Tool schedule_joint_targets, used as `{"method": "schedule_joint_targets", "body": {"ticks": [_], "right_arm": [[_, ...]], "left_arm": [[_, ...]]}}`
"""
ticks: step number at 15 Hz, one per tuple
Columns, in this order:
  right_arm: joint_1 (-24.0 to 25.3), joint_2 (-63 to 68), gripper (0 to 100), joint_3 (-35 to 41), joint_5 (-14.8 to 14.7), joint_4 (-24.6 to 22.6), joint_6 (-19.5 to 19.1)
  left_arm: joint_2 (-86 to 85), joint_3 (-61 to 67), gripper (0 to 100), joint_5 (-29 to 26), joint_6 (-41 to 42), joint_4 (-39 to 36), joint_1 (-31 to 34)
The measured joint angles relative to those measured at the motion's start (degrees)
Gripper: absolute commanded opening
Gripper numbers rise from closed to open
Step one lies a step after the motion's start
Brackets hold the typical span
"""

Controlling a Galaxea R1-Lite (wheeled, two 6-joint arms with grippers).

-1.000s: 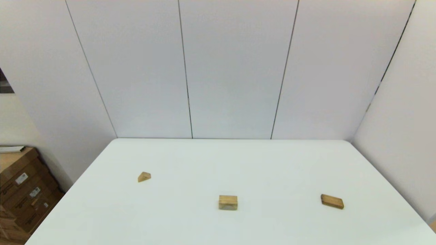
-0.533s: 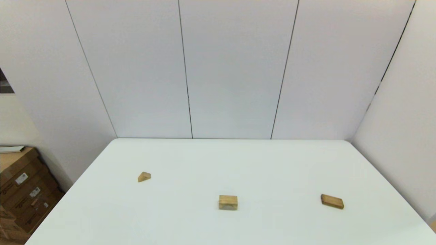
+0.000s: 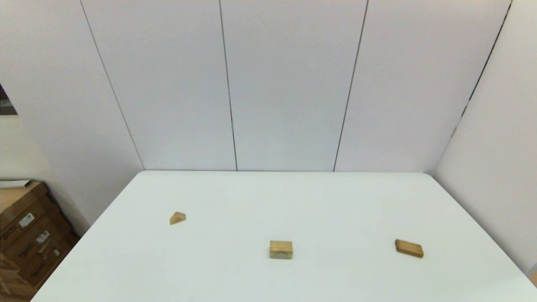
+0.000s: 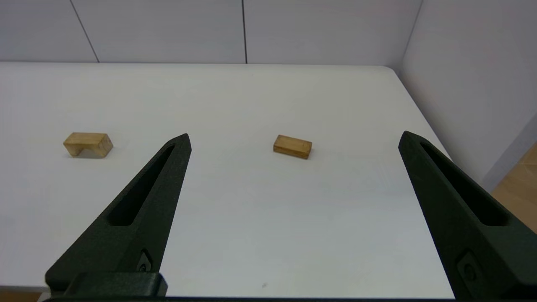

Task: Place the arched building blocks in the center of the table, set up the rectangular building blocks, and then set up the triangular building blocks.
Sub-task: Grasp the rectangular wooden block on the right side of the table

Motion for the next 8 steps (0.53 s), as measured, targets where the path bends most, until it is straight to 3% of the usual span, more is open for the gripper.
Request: {"method": "schedule_joint_targets", "body": {"ticks": [4, 8], "right_arm": [[0.0, 0.27, 100, -3.91, -0.76, 2.97, -0.44], [0.0, 2.94, 100, -11.34, -2.79, 12.48, -0.16]], "left_arm": [[0.0, 0.0, 100, 0.02, 0.0, 0.0, 0.0], [0.0, 0.0, 100, 0.0, 0.0, 0.0, 0.0]]}}
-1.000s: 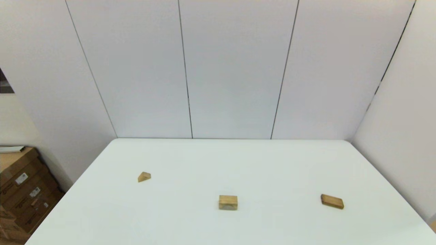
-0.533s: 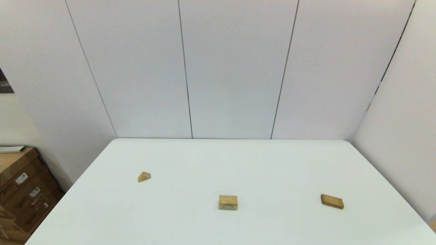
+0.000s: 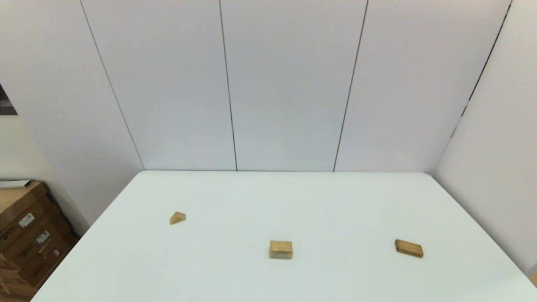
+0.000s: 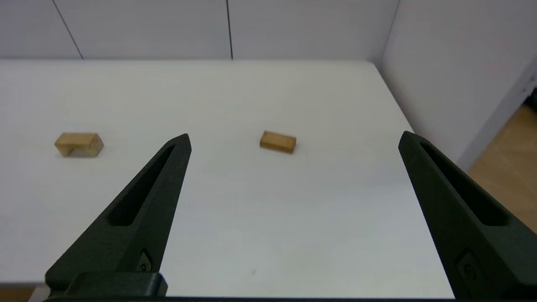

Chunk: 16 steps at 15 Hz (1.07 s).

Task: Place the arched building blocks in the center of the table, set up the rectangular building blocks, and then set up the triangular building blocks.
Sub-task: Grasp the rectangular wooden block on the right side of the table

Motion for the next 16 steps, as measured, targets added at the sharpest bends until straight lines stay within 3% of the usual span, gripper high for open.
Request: {"method": "schedule_joint_targets", "body": {"ticks": [2, 8, 13, 16], "right_arm": [[-0.13, 5.68, 100, -2.83, -0.2, 3.0, 1.26], [-0.38, 34.13, 100, -9.78, 1.52, 3.41, 3.33], [-0.05, 58.47, 100, -14.68, 3.99, -6.4, 3.82], [0.18, 70.92, 100, -18.37, 4.68, -9.46, 5.17]], "left_arm": [[0.0, 0.0, 100, 0.02, 0.07, 0.0, 0.0], [0.0, 0.0, 100, 0.09, 0.11, 0.0, 0.0], [0.0, 0.0, 100, 0.11, 0.02, 0.0, 0.0], [0.0, 0.0, 100, 0.27, -0.44, 0.0, 0.0]]}}
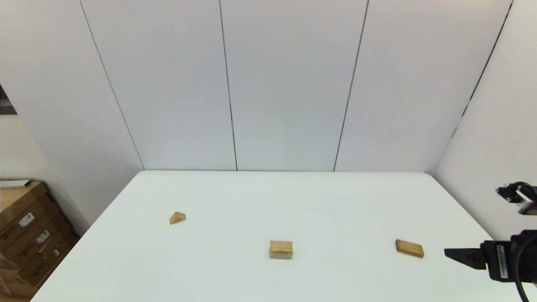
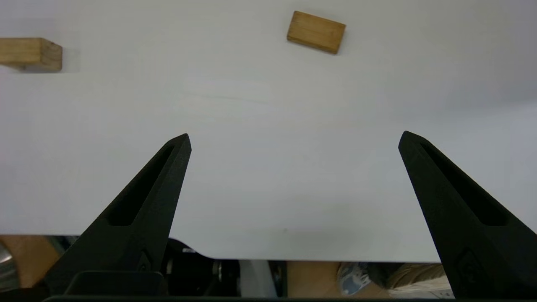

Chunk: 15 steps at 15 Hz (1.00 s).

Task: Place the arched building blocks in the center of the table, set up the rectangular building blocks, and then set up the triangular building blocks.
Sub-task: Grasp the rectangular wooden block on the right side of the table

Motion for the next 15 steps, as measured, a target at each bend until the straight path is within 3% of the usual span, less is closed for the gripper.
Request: {"method": "schedule_joint_targets", "body": {"ticks": [9, 11, 13, 15], "right_arm": [[1.82, 24.84, 100, -7.53, 0.82, -11.47, 3.0], [2.13, 28.78, 100, -7.53, 0.05, -13.85, 3.11], [2.23, 31.79, 100, -7.28, -2.78, -17.07, 3.19], [2.27, 33.83, 100, -7.17, -4.18, -17.57, 3.61]], "left_arm": [[0.0, 0.0, 100, 0.0, 0.02, 0.0, 0.0], [0.0, 0.0, 100, 0.01, 0.0, 0.0, 0.0], [0.0, 0.0, 100, 0.01, 0.07, 0.0, 0.0], [0.0, 0.0, 100, 0.01, 0.1, 0.0, 0.0]]}}
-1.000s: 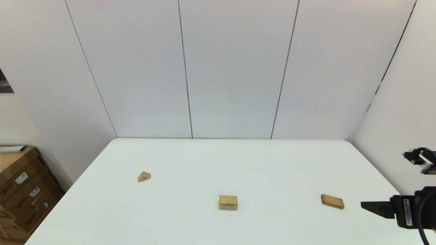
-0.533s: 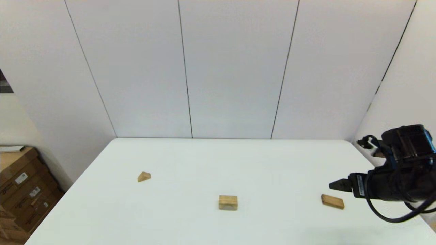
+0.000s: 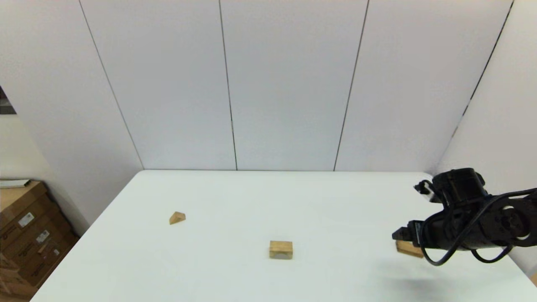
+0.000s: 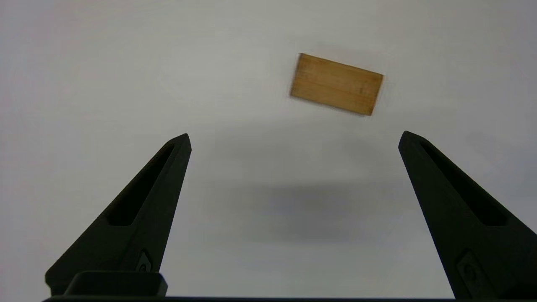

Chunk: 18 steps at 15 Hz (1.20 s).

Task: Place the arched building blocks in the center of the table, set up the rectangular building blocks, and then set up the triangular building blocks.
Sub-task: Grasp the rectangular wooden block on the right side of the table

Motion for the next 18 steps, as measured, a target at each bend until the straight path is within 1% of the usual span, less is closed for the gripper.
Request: {"method": "schedule_joint_targets", "body": {"ticks": [2, 6, 9, 12, 13, 16, 18], "right_arm": [[0.0, 1.35, 100, -0.33, -0.17, -0.17, 2.01], [-0.5, 3.56, 100, -0.2, -0.24, -3.5, 2.79], [-0.74, 4.74, 100, -0.09, -0.3, -3.75, 2.93], [-1.11, 5.32, 100, -0.65, -0.48, -3.72, 4.8], [-1.24, 5.67, 100, -0.91, -0.72, -3.69, 5.02], [-1.68, 7.14, 100, -1.52, -3.97, -3.73, 5.16], [-1.72, 7.74, 100, -1.68, -4.17, -3.73, 5.19]], "left_arm": [[0.0, 0.0, 100, -0.01, 0.01, 0.0, 0.0], [0.0, 0.0, 100, 0.0, 0.01, 0.0, 0.0], [0.0, 0.0, 100, -0.01, 0.0, 0.0, 0.0], [0.0, 0.0, 100, -0.01, -0.02, 0.0, 0.0], [0.0, 0.0, 100, -0.01, -0.02, 0.0, 0.0], [0.0, 0.0, 100, -0.04, 0.0, -0.02, 0.0], [0.02, 0.0, 100, -0.01, -0.02, -0.02, 0.0]]}}
